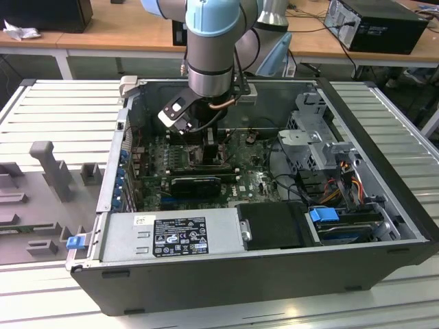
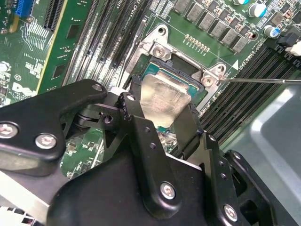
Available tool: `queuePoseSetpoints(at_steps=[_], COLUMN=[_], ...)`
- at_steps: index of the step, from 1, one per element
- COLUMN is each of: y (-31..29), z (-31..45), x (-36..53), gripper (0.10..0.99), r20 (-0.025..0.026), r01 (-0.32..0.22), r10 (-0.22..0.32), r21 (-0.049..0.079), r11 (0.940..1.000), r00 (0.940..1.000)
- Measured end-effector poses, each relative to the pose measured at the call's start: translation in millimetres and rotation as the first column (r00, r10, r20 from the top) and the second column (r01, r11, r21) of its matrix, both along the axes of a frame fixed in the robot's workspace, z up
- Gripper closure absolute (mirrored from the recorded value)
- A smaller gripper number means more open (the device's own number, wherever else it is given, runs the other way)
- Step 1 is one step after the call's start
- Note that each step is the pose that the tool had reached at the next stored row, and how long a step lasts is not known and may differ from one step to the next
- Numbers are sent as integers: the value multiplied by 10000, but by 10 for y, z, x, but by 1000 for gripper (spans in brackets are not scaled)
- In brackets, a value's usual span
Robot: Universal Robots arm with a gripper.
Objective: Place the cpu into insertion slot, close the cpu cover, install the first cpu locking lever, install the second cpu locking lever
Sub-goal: 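Place the cpu into insertion slot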
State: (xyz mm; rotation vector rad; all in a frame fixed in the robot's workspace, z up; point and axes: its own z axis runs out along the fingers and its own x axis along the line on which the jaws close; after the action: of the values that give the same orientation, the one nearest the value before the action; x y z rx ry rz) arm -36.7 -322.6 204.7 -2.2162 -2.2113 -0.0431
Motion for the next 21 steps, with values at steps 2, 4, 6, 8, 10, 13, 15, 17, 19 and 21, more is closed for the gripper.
queuePoseSetpoints(at_steps=[2, 4, 6, 8, 10, 13, 15, 17, 19, 21], y=[0, 14, 27, 29, 29, 29, 29, 16, -7, -43], z=[-2, -5, -9, -11, -12, 38, 125, 143, 142, 142], x=[0, 1, 4, 4, 4, 4, 4, 4, 4, 4], gripper=[561, 549, 486, 486, 486, 486, 486, 631, 690, 933], r20=[1, 3, 2, 2, 1, 2, 2, 1, 2, 2], r01=[-1, 3, -1, 0, 0, 0, 0, -2, 0, 0], r10=[1, -3, 1, 0, 0, 0, 0, 2, 0, 0], r21=[2, 6, 41, 58, 59, 60, 60, 47, 47, 48], r11=[10000, 10000, 10000, 10000, 10000, 10000, 10000, 10000, 10000, 10000], r00=[10000, 10000, 10000, 10000, 10000, 10000, 10000, 10000, 10000, 10000])
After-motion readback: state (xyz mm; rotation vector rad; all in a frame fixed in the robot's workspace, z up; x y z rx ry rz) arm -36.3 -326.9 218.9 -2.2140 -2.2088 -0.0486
